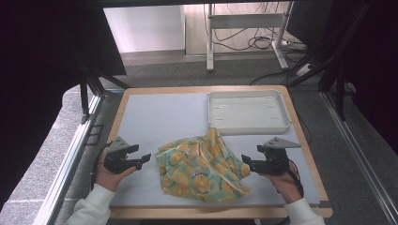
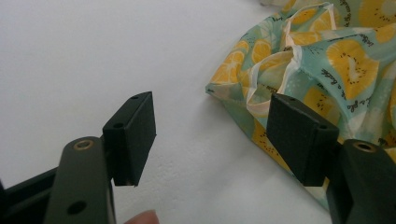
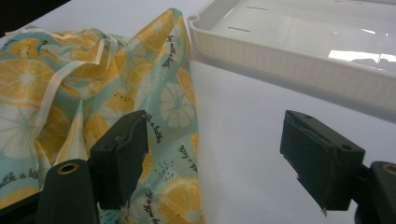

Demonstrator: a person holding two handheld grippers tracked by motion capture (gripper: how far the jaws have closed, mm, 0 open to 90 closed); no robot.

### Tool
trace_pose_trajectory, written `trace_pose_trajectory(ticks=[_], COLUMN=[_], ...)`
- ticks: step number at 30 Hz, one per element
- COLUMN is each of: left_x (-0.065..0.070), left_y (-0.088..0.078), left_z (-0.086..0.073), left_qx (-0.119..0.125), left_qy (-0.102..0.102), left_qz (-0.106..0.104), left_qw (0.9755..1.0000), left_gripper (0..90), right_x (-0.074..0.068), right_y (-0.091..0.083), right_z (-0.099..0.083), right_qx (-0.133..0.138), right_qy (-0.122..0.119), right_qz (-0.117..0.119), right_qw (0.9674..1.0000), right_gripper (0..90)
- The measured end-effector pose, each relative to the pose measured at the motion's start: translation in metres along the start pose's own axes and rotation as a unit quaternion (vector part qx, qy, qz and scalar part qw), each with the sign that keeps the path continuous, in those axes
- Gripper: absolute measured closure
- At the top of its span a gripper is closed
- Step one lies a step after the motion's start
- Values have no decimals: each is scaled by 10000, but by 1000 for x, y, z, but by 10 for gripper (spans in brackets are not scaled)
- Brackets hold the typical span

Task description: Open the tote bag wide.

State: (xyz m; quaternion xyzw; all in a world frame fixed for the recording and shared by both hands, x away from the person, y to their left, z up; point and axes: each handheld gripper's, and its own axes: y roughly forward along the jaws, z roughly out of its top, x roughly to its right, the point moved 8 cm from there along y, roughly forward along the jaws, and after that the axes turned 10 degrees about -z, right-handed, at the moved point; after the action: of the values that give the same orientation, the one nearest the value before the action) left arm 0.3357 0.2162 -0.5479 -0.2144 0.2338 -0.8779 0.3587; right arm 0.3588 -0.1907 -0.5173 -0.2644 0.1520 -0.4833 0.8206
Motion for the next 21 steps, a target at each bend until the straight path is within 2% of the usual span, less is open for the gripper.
trace_pose_trajectory(ticks=[5, 12, 17, 19, 21], left_x=[1, 1, 5, 10, 12], left_y=[-6, -9, -2, 2, 2], left_z=[-1, 1, 11, 10, 9], left_qx=[51, 143, 149, 78, 61], left_qy=[9, -134, 12, 129, 161], left_qz=[67, 51, -23, -86, -93], left_qw=[10000, 9998, 9999, 9998, 9998], left_gripper=[333, 341, 344, 349, 350], right_x=[-1, -2, -2, -4, -6], right_y=[-4, -6, -10, -12, -12], right_z=[4, 13, 10, 9, 8], right_qx=[71, 170, 190, 174, 164], right_qy=[-3, -7, -43, -68, -89], right_qz=[37, 152, 189, 218, 229], right_qw=[10000, 9997, 9996, 9996, 9996], right_gripper=[237, 246, 260, 272, 275])
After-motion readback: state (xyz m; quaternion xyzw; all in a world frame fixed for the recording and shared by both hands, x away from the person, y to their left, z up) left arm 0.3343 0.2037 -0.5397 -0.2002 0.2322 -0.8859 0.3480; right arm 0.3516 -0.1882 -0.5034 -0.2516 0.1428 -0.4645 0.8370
